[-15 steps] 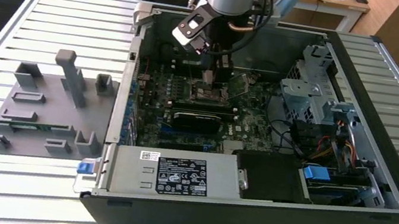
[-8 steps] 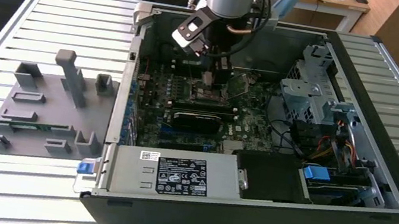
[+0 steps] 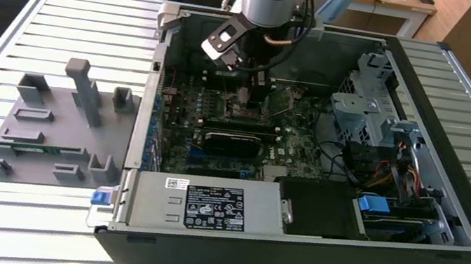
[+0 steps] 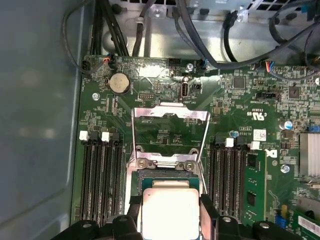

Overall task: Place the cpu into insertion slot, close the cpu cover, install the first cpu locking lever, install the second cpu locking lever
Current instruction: 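Place the cpu into insertion slot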

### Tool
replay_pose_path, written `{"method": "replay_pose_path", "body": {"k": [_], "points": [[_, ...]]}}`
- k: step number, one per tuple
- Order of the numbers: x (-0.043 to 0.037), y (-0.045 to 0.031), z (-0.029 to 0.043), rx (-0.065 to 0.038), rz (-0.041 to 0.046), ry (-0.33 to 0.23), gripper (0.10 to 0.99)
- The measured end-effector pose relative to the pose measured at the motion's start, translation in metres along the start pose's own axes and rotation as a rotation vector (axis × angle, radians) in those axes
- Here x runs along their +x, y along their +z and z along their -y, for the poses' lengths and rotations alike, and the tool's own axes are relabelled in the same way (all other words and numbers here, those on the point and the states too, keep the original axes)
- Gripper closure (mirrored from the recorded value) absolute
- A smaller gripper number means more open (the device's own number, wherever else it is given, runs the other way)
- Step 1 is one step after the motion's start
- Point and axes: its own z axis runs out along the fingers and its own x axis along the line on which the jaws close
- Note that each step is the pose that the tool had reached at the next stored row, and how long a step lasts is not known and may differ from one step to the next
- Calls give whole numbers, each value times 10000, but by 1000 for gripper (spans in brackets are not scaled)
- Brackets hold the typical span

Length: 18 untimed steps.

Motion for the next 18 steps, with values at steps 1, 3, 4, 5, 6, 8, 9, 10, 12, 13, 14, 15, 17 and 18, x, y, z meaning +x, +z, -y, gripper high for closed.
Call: {"method": "replay_pose_path", "body": {"k": [1,3,4,5,6,8,9,10,12,13,14,15,17,18], "points": [[1,14,6,0,0,2,545],[2,41,16,-1,-1,2,545],[3,55,20,0,0,1,545],[3,68,22,-1,0,2,545],[4,79,23,0,0,1,545],[5,97,28,0,1,18,545],[6,108,29,1,3,39,545],[6,120,30,1,7,78,545],[7,142,33,0,12,158,545],[8,153,35,0,13,187,545],[8,162,37,0,13,192,545],[8,171,38,0,13,192,545],[9,189,40,0,14,192,545],[10,195,41,0,13,192,545]]}}
